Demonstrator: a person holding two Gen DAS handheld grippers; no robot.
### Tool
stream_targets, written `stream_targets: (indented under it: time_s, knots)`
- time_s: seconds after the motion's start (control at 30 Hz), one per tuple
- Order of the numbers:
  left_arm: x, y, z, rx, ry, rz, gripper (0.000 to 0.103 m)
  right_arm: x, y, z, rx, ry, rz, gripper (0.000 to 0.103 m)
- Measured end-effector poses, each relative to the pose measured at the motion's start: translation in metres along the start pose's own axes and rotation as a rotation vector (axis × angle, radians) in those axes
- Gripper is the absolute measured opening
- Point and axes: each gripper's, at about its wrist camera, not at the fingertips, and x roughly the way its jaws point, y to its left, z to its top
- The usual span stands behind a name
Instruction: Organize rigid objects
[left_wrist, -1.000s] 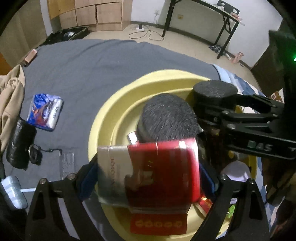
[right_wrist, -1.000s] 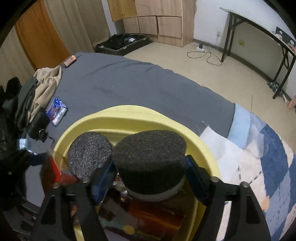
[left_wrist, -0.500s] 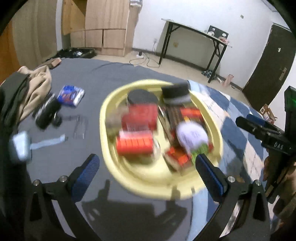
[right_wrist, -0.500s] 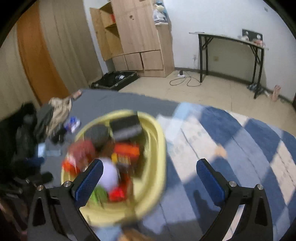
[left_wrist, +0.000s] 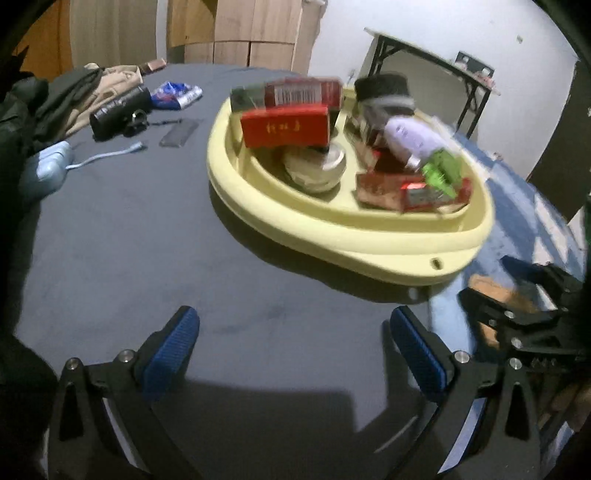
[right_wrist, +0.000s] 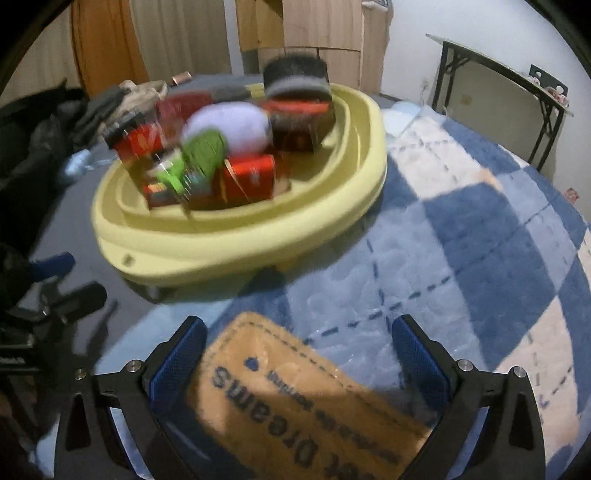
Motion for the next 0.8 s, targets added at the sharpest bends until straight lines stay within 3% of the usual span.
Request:
stream_targets:
  time_s: [0.1, 0.2, 0.8]
  knots:
    - [0.0059, -0.0154, -0.0021, 0.071, 0.0, 0.078, 0.103, 0.0042, -0.0011, -0.0028, -0.007, -0.038, -0.004, 0.103]
    - [0.0059, -0.0073, -0.0025, 0.042, 0.001, 0.041, 0.103, 0.0031, -0.001, -0.0038, -0.006, -0.039, -0.004, 0.103]
    - [0.0046, -0.0071, -0.0026, 0.052, 0.003, 0.053, 0.103, 0.0022, -0.0008, -0.0057, -0.007, -0.039, -0.003, 0.103]
